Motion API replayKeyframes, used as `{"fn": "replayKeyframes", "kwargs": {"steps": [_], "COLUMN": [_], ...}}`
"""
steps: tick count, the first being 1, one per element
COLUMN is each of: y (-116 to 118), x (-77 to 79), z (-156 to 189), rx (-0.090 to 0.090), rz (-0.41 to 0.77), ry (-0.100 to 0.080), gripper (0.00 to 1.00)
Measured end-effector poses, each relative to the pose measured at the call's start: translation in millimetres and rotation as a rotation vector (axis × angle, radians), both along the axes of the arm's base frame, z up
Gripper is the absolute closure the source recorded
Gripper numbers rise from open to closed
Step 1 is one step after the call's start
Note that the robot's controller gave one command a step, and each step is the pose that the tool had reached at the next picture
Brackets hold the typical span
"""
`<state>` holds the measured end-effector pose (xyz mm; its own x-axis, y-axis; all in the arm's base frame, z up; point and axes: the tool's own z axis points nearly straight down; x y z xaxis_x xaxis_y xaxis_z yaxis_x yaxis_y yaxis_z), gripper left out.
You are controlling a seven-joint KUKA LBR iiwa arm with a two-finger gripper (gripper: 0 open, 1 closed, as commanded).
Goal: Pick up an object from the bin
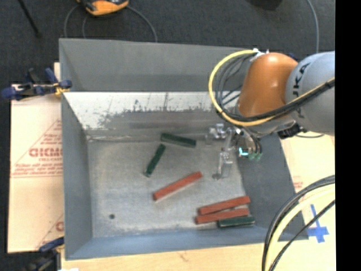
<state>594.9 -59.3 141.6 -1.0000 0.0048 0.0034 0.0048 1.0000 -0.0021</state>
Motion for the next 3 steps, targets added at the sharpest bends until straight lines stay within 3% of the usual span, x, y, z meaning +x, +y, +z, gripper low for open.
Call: {"fn": "replayKeyframes", "kwargs": {"steps": [1,2,3], "y": [0,46,69], "x": [1.9,-6.0,-16.1], "z": [5,-43,-36], "rx": [-0.001,-0.003,0.005], "rz": [0.001,0.159,0.140], "ry": [-0.008,-0.015,0.001], "gripper": [0.00,0.00,0.00]}}
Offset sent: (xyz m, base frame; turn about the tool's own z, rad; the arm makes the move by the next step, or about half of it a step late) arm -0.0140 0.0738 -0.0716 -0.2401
